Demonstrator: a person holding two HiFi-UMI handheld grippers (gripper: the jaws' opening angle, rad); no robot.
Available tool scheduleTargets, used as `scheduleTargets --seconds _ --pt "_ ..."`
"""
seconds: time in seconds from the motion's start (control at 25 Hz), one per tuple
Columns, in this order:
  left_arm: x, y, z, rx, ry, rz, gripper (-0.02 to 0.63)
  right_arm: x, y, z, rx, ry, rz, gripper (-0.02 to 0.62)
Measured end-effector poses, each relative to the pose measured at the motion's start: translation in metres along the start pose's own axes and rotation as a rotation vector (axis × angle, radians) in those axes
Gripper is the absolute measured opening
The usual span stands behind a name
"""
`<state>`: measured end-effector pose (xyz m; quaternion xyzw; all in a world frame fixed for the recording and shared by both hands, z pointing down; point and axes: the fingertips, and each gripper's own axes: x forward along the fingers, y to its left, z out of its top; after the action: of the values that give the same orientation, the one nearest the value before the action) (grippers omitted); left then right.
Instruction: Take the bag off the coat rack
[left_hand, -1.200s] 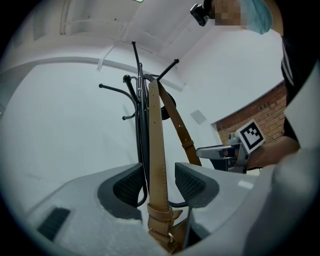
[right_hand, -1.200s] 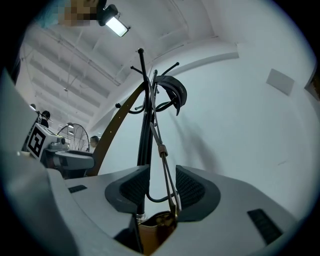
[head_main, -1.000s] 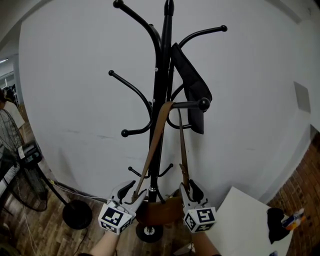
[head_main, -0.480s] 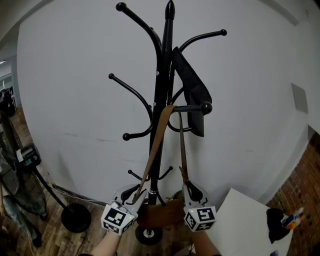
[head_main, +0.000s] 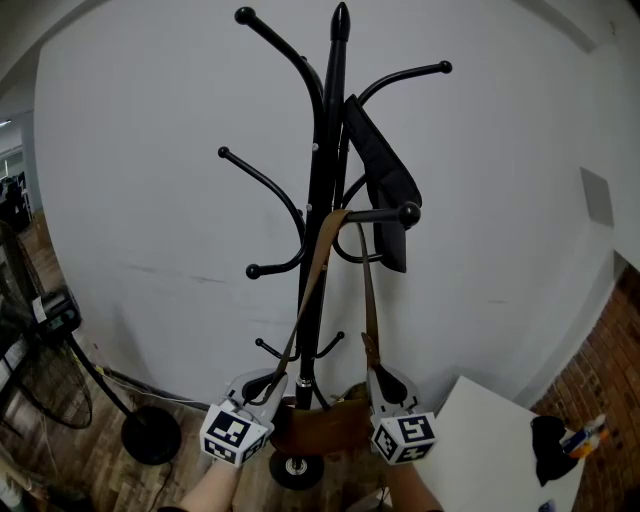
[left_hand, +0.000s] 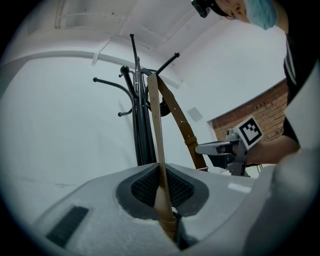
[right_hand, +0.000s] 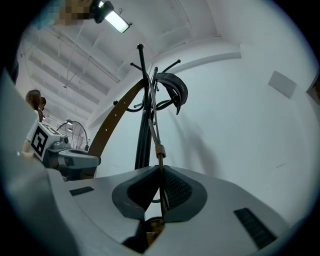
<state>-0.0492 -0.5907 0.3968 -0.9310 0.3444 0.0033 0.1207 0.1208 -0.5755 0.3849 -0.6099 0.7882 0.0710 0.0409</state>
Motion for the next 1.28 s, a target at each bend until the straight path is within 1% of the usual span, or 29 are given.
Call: scheduleTargets --seconds 0.36,0.52,0.68,0.8,0.92,1.08,1.16,1.28 --pt "-0.008 -0.001 0.014 0.011 -0.009 0.008 0.017 -0.01 0.003 0.007 0.024 0.003 0.018 0.025" --pt "-0.011 -0.005 0.018 -0.024 0.019 0.019 0.017 -0.014 0.006 0.008 0.025 0.009 0.028 0.025" --pt "-0.009 -0.006 0.023 0.025 -0.003 0.013 0.017 -0.018 0.006 0.009 0.029 0.012 0.033 0.025" --pt "-0.014 -0.01 0.031 -0.004 -0.006 0.014 0.017 -0.022 0.006 0.015 0.034 -0.003 0.038 0.025" --pt "-0.018 -0.012 0.044 0.016 -0.031 0.014 0.017 -0.027 0.005 0.025 0.038 -0.025 0.037 0.025" --pt "-0.024 -0.017 0.054 0.012 -0.033 0.019 0.018 -0.035 0.006 0.034 0.053 -0.039 0.046 0.025" --pt "-0.025 -0.021 0.061 0.024 -0.049 0.013 0.018 -0.04 0.007 0.04 0.058 -0.048 0.054 0.025" --pt "-0.028 -0.028 0.071 0.015 -0.054 0.003 0.018 -0.049 0.008 0.049 0.065 -0.066 0.063 0.025"
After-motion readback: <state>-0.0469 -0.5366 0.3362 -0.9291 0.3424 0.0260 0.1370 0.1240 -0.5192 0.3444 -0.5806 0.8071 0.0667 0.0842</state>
